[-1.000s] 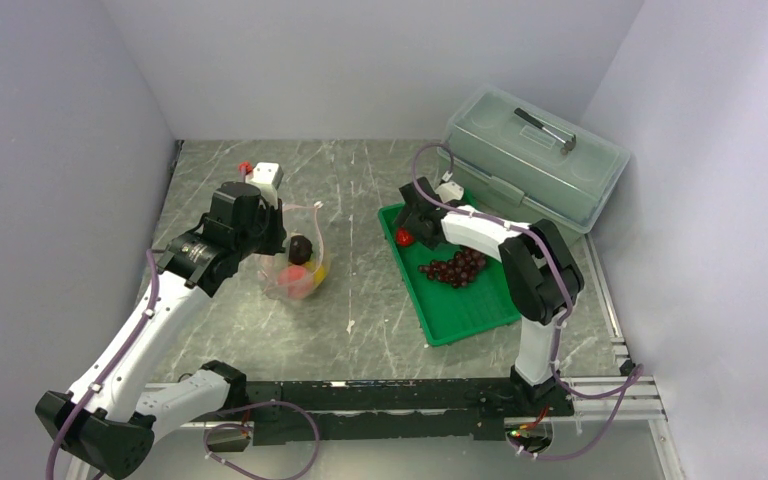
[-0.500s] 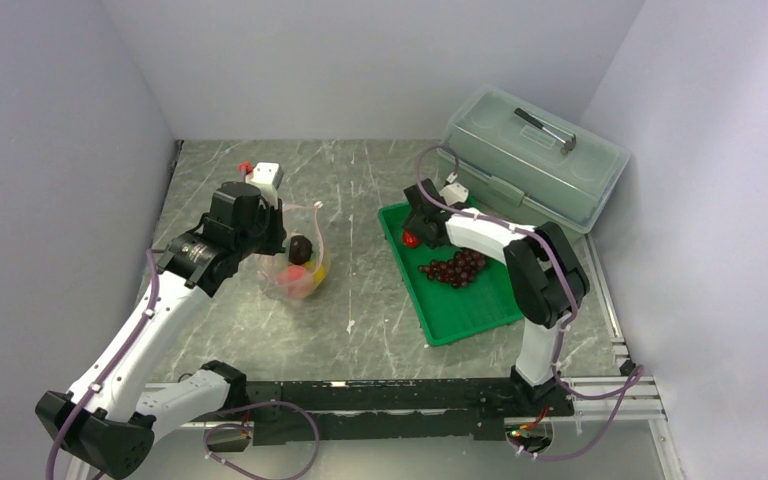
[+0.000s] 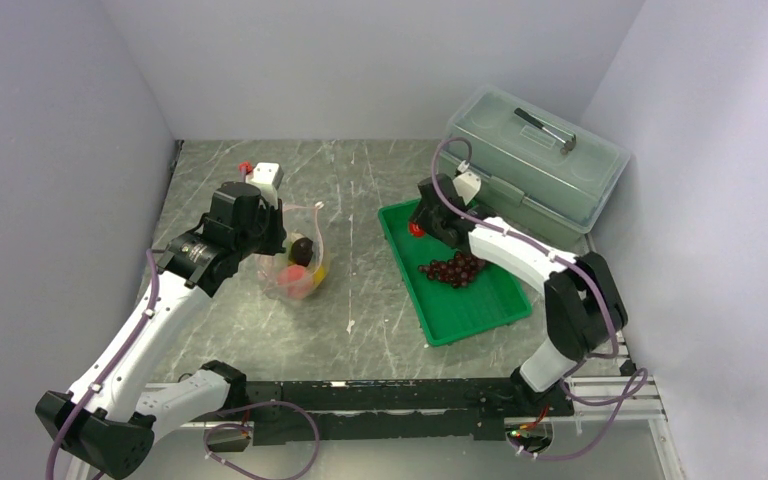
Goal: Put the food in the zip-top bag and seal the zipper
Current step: Pick up the fake fruit from the bin, then place the fake fruit in the zipper food storage bag.
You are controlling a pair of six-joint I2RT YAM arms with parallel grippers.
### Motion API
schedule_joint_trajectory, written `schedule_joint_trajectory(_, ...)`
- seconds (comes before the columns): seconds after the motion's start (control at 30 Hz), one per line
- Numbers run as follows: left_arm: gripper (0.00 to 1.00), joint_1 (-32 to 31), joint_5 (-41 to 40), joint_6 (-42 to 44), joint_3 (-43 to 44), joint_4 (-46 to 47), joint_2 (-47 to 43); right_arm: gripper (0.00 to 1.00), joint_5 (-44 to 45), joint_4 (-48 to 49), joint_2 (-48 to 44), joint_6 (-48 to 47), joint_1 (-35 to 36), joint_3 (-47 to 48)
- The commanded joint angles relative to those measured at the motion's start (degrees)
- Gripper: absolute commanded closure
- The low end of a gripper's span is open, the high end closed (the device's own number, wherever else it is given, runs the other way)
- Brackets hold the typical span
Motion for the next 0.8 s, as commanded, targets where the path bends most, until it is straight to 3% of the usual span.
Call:
schedule_joint_trajectory(0.0,1.0,0.0,0.7,0.8,0.3,1.1,-0.7,0.83,2.2,2.1,-6.3,-4.0,2.0,-2.7)
schedule_joint_trajectory(0.37,1.0,0.0,0.7,0.7,0.3,1.0,-1.0,0.87,5.9,2.6,-17.5,-13.7,11.0,-3.8)
schedule_joint_trajectory(0.77,1.0,0.0,0.5,0.6,0.3,1.0,-0.7,0.85,-8.6,10.3,-26.6,-18.7,18.0,-5.2)
